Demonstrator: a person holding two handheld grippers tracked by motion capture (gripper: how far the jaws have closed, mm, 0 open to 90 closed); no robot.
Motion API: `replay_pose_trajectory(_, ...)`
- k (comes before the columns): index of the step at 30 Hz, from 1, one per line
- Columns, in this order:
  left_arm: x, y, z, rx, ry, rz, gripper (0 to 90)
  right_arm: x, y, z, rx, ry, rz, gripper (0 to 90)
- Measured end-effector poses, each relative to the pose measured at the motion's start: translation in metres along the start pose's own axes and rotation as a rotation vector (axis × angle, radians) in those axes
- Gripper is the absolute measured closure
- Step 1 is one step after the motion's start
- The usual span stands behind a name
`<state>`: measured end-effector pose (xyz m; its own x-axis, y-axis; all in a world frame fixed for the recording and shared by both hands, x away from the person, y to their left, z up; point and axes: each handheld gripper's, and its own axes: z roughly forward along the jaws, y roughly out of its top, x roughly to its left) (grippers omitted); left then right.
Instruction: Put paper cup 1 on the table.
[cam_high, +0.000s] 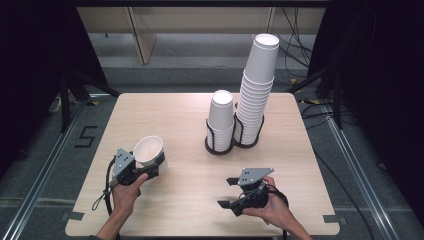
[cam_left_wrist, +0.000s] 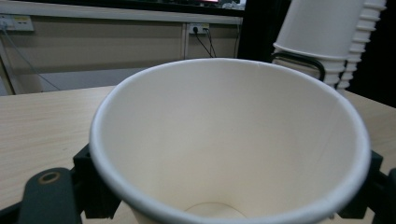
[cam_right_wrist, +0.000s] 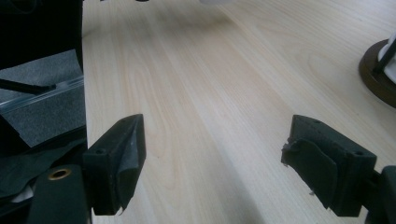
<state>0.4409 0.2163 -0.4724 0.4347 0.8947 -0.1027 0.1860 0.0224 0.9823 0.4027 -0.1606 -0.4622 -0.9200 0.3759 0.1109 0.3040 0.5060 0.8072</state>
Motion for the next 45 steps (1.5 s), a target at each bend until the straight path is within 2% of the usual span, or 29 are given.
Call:
replay_pose_trajectory(4,0.008,0.004,0.014,0.002,0.027,0.031,16.6,-0.002,-0.004,-0.006,-0.011,-0.012,0.009,20.9)
replay_pose_trajectory(8,0.018,0.008,0.029,-0.012,0.043,0.014,16.6,-0.004,-0.008,-0.009,-0.008,-0.018,0.026,20.9)
replay_pose_trajectory(11,0.024,0.011,0.040,-0.012,0.063,0.055,16.6,-0.004,-0.010,-0.009,-0.004,-0.021,0.005,20.9)
replay_pose_trajectory(14,0.030,0.011,0.050,-0.030,0.051,0.029,16.5,-0.003,-0.012,-0.009,0.005,-0.017,0.017,20.8)
replay_pose_trajectory(19,0.037,0.008,0.068,-0.005,0.086,0.038,16.5,-0.005,-0.013,-0.010,0.004,-0.023,0.016,20.1)
replay_pose_trajectory(22,0.040,0.008,0.078,0.002,0.098,0.024,16.5,-0.005,-0.013,-0.011,0.000,-0.025,0.010,20.1)
replay_pose_trajectory(25,0.042,0.009,0.087,-0.003,0.085,0.005,16.0,-0.006,-0.015,-0.011,0.006,-0.020,0.020,20.1)
replay_pose_trajectory(28,0.044,0.010,0.097,0.004,0.098,0.025,15.8,-0.006,-0.015,-0.011,0.003,-0.025,0.012,20.1)
replay_pose_trajectory(30,0.046,0.010,0.102,0.011,0.110,0.036,15.7,-0.006,-0.015,-0.011,0.002,-0.024,0.013,20.1)
replay_pose_trajectory(33,0.049,0.007,0.107,0.031,0.138,0.074,15.6,-0.006,-0.015,-0.011,-0.001,-0.019,0.020,20.1)
replay_pose_trajectory(37,0.055,0.002,0.111,0.041,0.157,0.058,15.3,-0.006,-0.016,-0.012,0.005,-0.024,0.033,20.1)
replay_pose_trajectory(39,0.056,0.000,0.112,0.050,0.165,0.062,15.1,-0.006,-0.016,-0.012,0.005,-0.022,0.040,20.1)
replay_pose_trajectory(40,0.056,-0.001,0.113,0.057,0.169,0.068,15.0,-0.007,-0.016,-0.012,-0.002,-0.021,0.019,20.1)
replay_pose_trajectory(42,0.056,-0.003,0.114,0.067,0.165,0.084,14.6,-0.007,-0.016,-0.012,-0.004,-0.021,0.014,20.1)
replay_pose_trajectory(45,0.058,-0.003,0.113,0.068,0.162,0.081,13.9,-0.006,-0.016,-0.011,0.002,-0.018,0.023,20.1)
